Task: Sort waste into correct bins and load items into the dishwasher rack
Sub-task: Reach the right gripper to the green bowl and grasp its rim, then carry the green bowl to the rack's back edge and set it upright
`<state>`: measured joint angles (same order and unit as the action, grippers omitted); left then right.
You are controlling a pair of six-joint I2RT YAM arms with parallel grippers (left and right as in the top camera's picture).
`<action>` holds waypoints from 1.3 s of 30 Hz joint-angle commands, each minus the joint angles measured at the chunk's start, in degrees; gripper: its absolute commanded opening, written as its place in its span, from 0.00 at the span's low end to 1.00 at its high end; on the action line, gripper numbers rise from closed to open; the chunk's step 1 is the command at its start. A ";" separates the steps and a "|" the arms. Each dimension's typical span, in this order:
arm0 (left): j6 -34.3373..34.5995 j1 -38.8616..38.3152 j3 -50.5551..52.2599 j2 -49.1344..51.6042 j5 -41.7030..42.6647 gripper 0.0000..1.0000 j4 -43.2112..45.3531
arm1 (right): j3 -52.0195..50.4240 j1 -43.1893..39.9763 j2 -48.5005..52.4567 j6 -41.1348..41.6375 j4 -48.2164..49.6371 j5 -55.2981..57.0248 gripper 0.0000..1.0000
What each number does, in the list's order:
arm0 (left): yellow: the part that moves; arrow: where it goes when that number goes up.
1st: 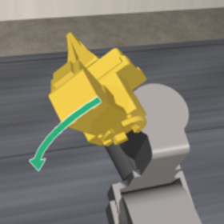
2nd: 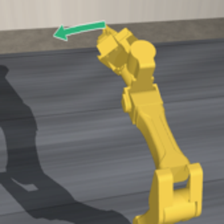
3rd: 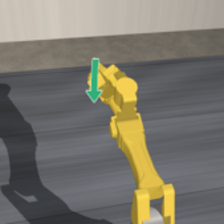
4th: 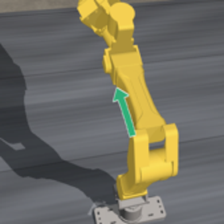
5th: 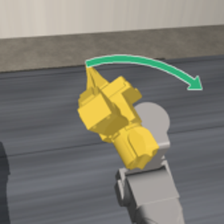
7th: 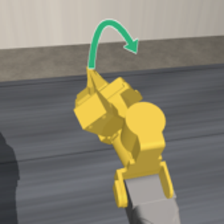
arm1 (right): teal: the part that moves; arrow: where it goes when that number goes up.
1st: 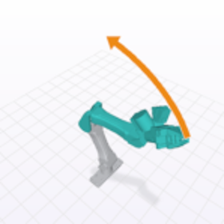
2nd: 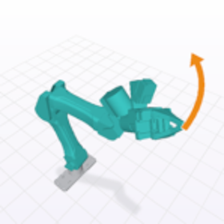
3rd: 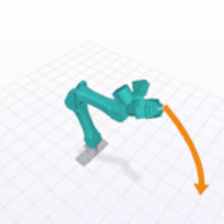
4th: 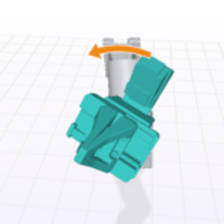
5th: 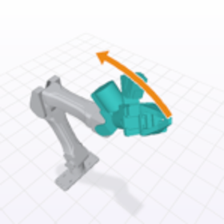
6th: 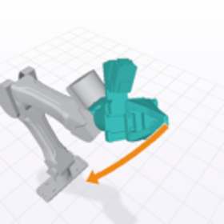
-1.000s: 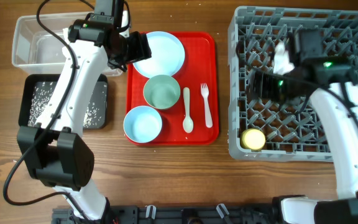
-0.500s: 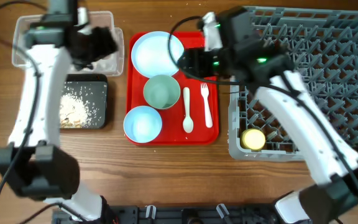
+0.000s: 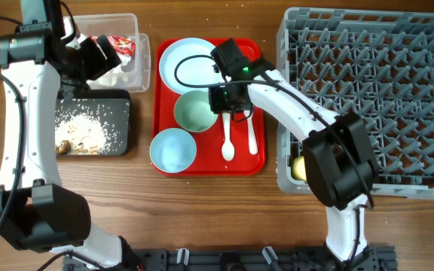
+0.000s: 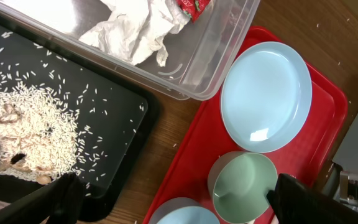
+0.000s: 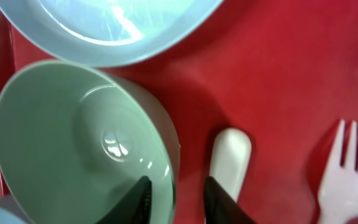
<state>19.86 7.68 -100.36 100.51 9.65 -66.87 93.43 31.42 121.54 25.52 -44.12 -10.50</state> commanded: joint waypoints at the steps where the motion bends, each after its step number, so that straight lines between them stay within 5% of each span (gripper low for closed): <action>1: -0.11 0.33 -0.48 -0.52 -0.33 1.00 -0.04 | 0.57 0.24 1.68 0.31 1.46 -1.20 0.26; 6: -0.11 0.33 -0.48 -0.52 -0.33 1.00 -0.04 | 0.57 0.24 3.76 0.68 3.02 -4.13 0.04; 17: -0.11 0.33 -0.48 -0.52 -0.35 1.00 -0.04 | 0.76 -0.02 0.24 -0.33 0.50 -4.13 0.04; 26: -0.11 0.33 -0.48 -0.52 -0.33 1.00 -0.04 | 1.38 -10.69 -29.59 -4.00 -8.94 26.62 0.04; 31: -0.11 0.33 -0.48 -0.52 -0.35 1.00 -0.04 | 1.33 -19.28 -29.44 -7.80 -6.73 47.65 0.04; 35: -0.11 0.33 -0.48 -0.52 -0.35 1.00 -0.04 | 1.33 -20.02 -24.74 -16.76 2.67 57.75 0.04; 39: -0.13 0.33 -0.48 -0.52 -0.35 1.00 -0.04 | 1.33 -20.02 -18.58 -41.70 18.43 66.23 0.04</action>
<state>19.86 7.68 -100.36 100.51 9.65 -66.89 94.70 11.11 99.13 4.05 -32.08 46.81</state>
